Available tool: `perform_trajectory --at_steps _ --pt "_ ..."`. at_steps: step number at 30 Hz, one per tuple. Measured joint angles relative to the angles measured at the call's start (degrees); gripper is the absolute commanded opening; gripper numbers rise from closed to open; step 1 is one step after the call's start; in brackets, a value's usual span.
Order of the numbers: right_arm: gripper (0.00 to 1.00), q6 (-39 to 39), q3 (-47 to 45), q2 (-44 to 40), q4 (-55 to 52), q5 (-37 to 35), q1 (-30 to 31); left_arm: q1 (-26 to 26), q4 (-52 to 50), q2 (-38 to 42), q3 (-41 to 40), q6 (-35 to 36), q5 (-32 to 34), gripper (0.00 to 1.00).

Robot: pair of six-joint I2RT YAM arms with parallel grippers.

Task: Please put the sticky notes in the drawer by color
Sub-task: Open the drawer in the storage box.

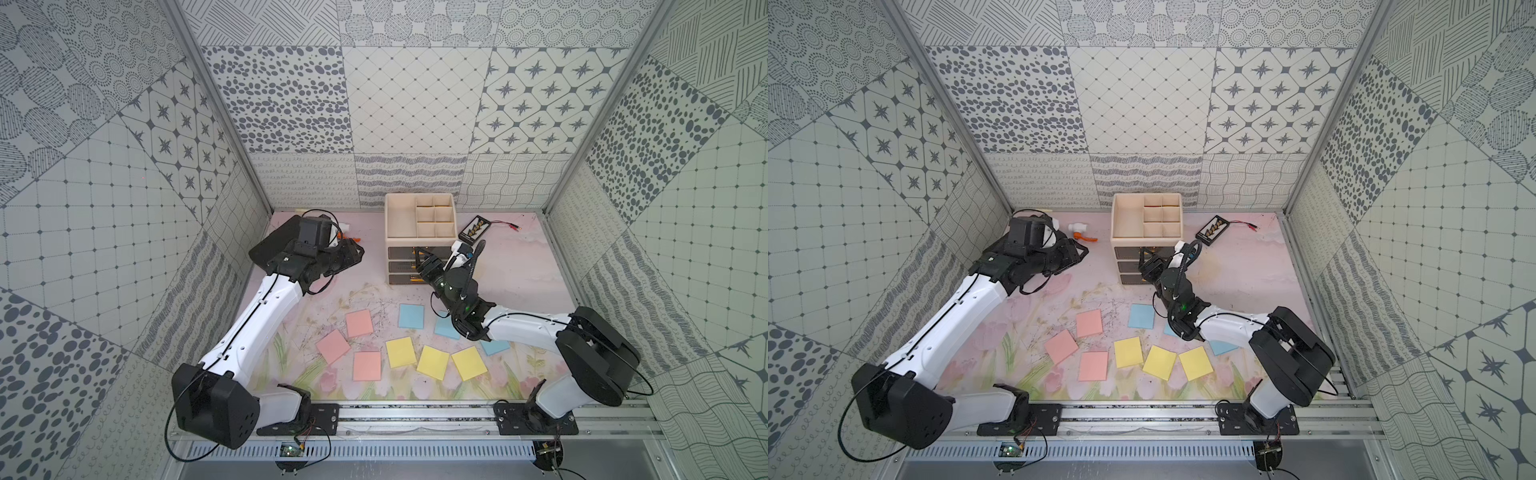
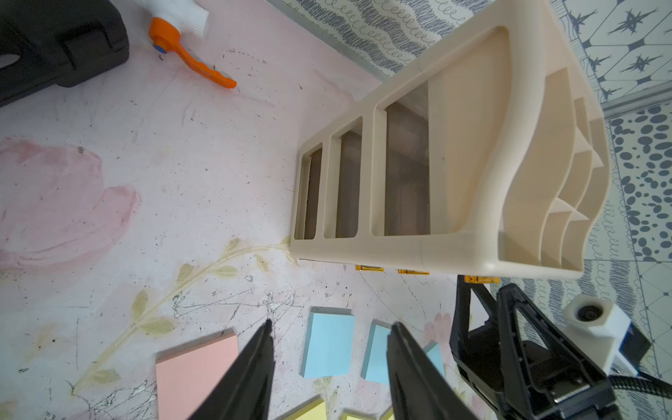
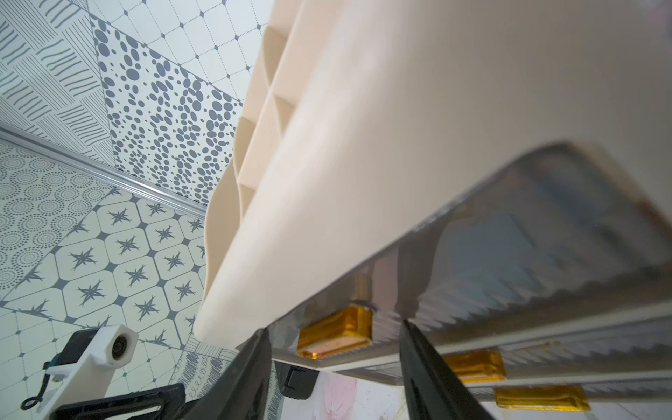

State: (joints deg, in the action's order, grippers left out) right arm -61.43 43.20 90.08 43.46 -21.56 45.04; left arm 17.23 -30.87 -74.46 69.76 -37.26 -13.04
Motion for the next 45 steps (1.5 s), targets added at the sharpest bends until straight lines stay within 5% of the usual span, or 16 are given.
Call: perform_trajectory --at_steps 32,45 --pt "0.52 -10.7 0.7 3.4 4.8 3.4 -1.7 5.1 3.5 -6.3 6.8 7.8 2.1 0.53" --pt "0.51 -11.7 2.1 3.7 4.3 4.2 -1.7 6.5 5.6 -13.1 14.4 11.8 3.1 0.73"
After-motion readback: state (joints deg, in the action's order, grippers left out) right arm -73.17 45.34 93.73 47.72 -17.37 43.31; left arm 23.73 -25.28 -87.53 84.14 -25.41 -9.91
